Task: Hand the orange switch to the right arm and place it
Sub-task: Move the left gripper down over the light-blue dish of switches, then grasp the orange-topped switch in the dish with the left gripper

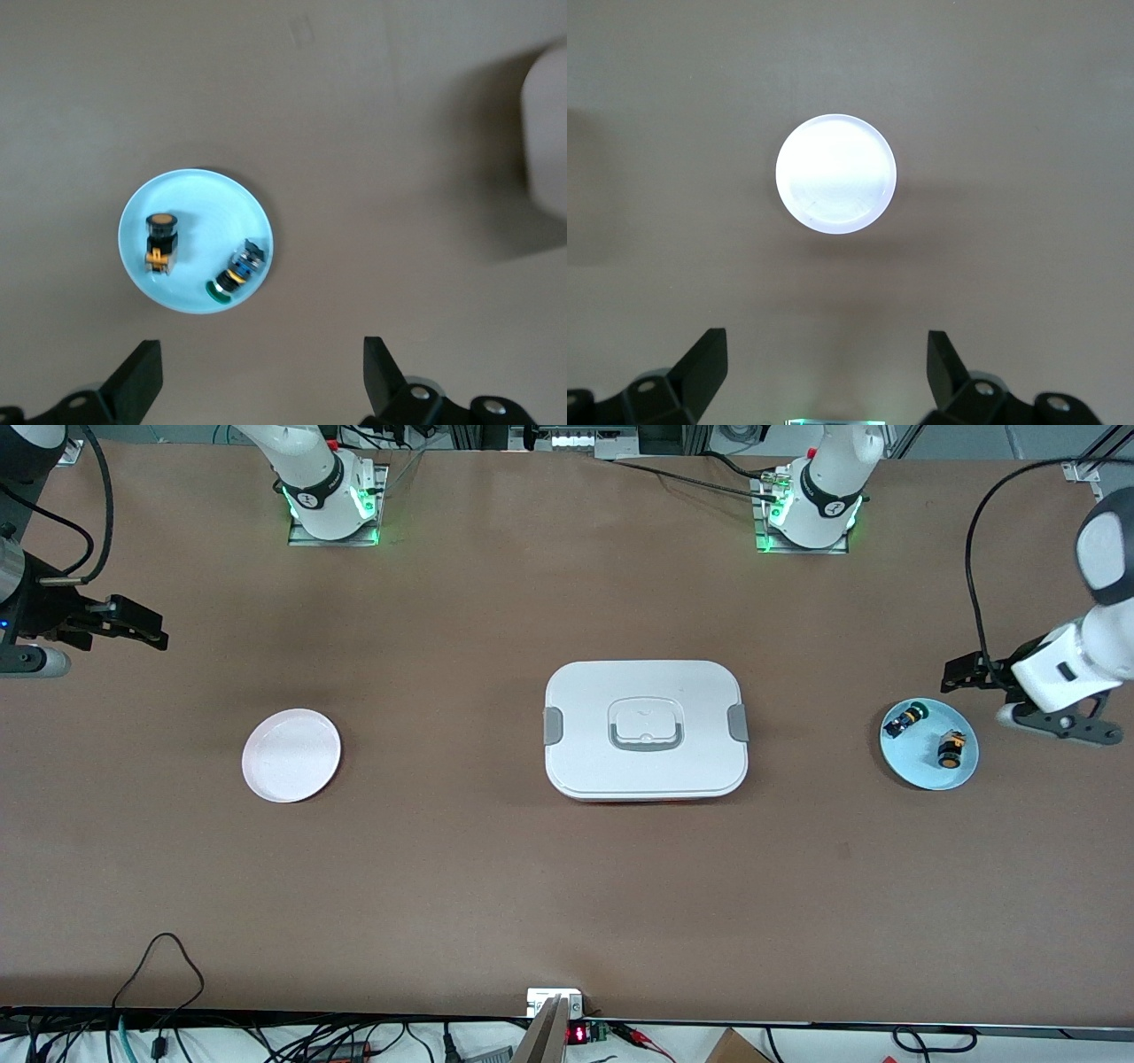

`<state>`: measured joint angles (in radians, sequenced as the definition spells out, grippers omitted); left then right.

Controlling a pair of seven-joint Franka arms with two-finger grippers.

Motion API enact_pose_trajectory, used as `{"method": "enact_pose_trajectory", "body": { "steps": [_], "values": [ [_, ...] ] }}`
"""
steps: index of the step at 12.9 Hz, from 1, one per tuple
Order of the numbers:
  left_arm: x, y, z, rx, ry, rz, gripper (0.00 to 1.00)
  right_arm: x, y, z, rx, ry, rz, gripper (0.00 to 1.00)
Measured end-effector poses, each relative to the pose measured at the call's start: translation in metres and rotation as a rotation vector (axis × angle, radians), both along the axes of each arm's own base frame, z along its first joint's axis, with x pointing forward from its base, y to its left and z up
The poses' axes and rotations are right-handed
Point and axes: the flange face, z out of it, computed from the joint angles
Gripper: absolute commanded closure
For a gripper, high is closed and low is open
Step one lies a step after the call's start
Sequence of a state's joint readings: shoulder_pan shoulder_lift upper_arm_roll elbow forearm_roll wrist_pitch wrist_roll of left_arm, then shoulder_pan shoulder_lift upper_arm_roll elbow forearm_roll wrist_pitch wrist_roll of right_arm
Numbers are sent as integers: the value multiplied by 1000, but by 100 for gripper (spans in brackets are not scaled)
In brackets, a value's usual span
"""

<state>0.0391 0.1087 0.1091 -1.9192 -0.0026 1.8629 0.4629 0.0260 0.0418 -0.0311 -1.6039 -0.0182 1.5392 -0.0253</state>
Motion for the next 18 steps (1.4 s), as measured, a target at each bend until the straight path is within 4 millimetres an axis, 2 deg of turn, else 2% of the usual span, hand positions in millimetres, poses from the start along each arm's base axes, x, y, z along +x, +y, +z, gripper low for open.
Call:
{"method": "enact_pose_trajectory", "body": {
  "steps": [2, 8, 12, 18],
  "values": [
    [-5, 19, -38, -32, 20, -171, 0, 0, 1, 0, 0, 0, 1, 0],
    [-14, 56, -118, -78, -38, -788, 0, 0, 1, 0, 0, 0, 1, 0],
    [-10, 78, -151, -80, -69, -1092, 0, 0, 1, 0, 0, 0, 2, 0],
    [-6, 98, -188, -55, -95, -1366, 0, 0, 1, -1, 0, 2, 2, 0]
  ]
}}
